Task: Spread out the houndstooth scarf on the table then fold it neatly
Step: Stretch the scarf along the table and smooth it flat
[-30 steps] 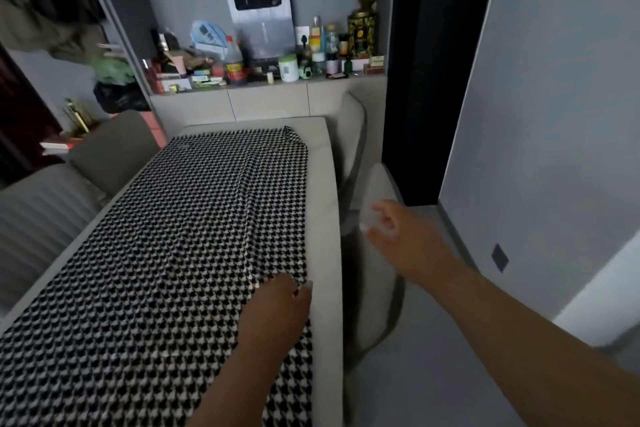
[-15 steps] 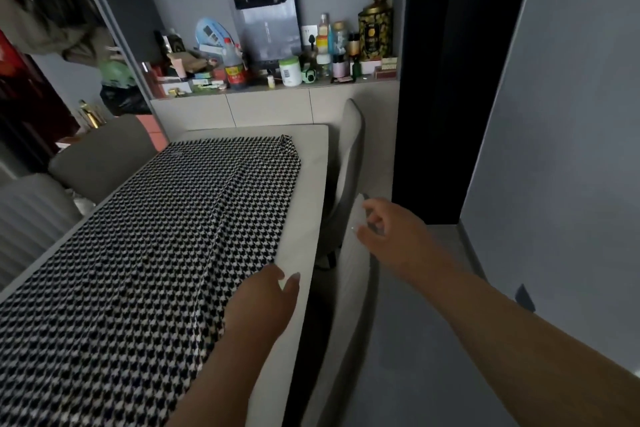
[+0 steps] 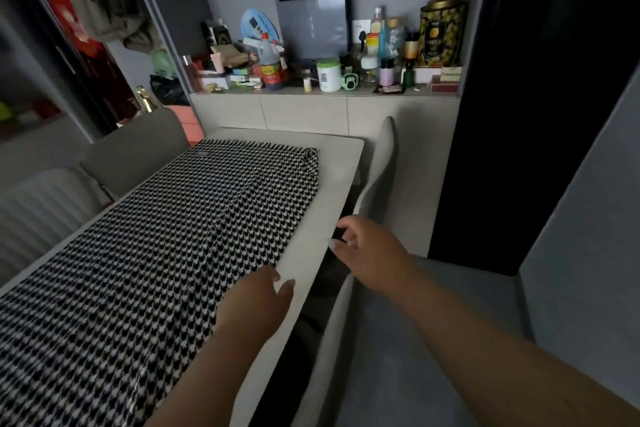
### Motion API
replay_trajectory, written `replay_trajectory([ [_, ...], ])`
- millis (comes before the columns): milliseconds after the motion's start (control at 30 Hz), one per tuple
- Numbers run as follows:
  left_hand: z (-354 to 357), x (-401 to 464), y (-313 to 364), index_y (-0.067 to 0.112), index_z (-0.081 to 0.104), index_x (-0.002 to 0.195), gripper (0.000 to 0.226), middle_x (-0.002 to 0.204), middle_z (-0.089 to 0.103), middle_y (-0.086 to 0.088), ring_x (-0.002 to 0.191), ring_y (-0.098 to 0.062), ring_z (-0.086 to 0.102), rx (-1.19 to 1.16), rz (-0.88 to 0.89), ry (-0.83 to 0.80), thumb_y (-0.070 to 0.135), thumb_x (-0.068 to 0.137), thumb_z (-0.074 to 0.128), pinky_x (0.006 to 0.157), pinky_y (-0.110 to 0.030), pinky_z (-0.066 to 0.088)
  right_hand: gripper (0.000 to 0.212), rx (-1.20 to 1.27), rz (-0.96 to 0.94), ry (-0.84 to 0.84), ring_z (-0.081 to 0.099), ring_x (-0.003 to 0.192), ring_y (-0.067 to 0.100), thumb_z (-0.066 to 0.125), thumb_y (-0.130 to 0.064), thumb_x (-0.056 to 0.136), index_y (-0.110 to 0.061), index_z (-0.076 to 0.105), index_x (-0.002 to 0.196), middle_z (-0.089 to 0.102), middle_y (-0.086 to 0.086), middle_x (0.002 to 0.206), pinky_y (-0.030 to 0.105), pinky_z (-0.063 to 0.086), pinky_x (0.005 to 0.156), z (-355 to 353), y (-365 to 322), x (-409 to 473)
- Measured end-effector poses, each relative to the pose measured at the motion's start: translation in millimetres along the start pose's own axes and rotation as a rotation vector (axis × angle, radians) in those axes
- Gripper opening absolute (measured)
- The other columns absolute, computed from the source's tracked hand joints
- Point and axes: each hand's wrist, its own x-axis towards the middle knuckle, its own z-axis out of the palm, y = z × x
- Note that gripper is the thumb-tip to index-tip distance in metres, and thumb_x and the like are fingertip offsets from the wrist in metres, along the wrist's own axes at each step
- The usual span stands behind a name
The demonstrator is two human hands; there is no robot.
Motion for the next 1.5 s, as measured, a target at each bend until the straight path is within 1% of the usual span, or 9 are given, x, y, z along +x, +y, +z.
replay_trajectory([
  [233,8.5,53.8,51.8,0.019,0.056,0.115,0.04,0.103,0.064,-0.001,0.094,-0.021,0.06,-0.032,-0.28,0.021,0.051,0.093,0.045,0.081,-0.033,0.051,0.037,-0.053,-0.136,-0.145,0.057,0.102,0.015,0.056,-0.04,0.09,-0.018,0.055,0.12,0.06,-0.001,0.113,0.029,0.045,0.085,-56.1,43.7,111.4],
  [333,16.1,68.7,62.8,0.021,0.052,0.127,0.044,0.119,0.062,-0.001,0.106,-0.02,0.058,-0.054,-0.347,0.013,0.048,0.094,0.047,0.087,-0.033,0.049,0.038,-0.078,-0.17,-0.2,0.058,0.101,0.017,0.055,-0.041,0.091,-0.016,0.057,0.119,0.061,0.001,0.114,0.031,0.048,0.086,-58.0,55.3,155.9],
  [533,30.7,111.3,54.5,0.025,0.025,0.147,0.066,0.151,0.027,-0.004,0.135,-0.025,0.034,-0.122,-0.412,0.026,0.053,0.092,0.048,0.102,-0.044,0.038,0.044,-0.179,-0.23,-0.369,0.057,0.098,0.018,0.052,-0.042,0.093,-0.015,0.052,0.129,0.06,0.003,0.12,0.03,0.046,0.082,-18.1,63.1,244.3],
  [700,48.0,164.6,17.1,0.028,0.02,0.15,0.07,0.156,0.012,-0.009,0.143,-0.037,0.015,-0.169,-0.537,-0.026,0.058,0.092,0.045,0.111,-0.051,0.029,0.049,-0.287,-0.272,-0.484,0.057,0.108,0.025,0.051,-0.04,0.094,-0.009,0.048,0.132,0.056,0.011,0.126,0.038,0.049,0.089,29.7,64.1,309.6],
  [967,94.4,206.5,-21.7,0.028,0.019,0.15,0.072,0.157,0.012,-0.013,0.143,-0.039,0.013,-0.107,-0.698,-0.23,0.064,0.091,0.038,0.114,-0.052,0.023,0.052,-0.524,-0.325,-0.77,0.05,0.12,0.024,0.049,-0.039,0.095,-0.012,0.04,0.139,0.046,0.009,0.139,0.033,0.044,0.096,109.5,77.3,380.7],
  [1133,116.4,216.7,-18.2,0.033,0.017,0.149,0.078,0.156,0.016,-0.007,0.141,-0.036,0.016,-0.018,-0.746,-0.288,0.073,0.083,0.033,0.108,-0.051,0.034,0.066,-0.752,-0.457,-0.947,0.022,0.143,0.025,0.038,-0.052,0.096,-0.025,0.016,0.152,0.011,0.003,0.16,0.04,0.026,0.113,143.1,95.9,412.5],
  [1267,119.1,229.3,4.0,0.035,0.024,0.145,0.075,0.15,0.023,-0.003,0.137,-0.035,0.021,-0.012,-0.721,-0.336,0.075,0.082,0.035,0.103,-0.046,0.04,0.071,-1.072,-0.291,-0.965,0.022,0.142,0.03,0.023,-0.061,0.094,-0.025,0.004,0.152,0.01,0.009,0.159,0.043,0.022,0.113,138.6,125.5,438.5],
  [1400,115.6,250.9,15.0,0.034,0.035,0.138,0.07,0.139,0.037,-0.003,0.128,-0.029,0.038,-0.067,-0.72,-0.301,0.075,0.081,0.036,0.099,-0.043,0.043,0.072,-1.186,-0.126,-0.848,0.041,0.129,0.027,0.024,-0.062,0.091,-0.017,0.031,0.146,0.039,0.008,0.147,0.037,0.034,0.108,135.7,137.6,466.4],
  [1500,114.5,280.1,18.1,0.038,0.024,0.145,0.071,0.154,0.022,-0.005,0.141,-0.032,0.022,0.012,-0.721,-0.19,0.074,0.085,0.03,0.109,-0.051,0.033,0.065,-1.034,-0.438,-0.782,0.04,0.13,0.026,0.023,-0.06,0.094,-0.017,0.041,0.14,0.04,0.009,0.145,0.036,0.037,0.102,137.8,135.7,480.2],
])
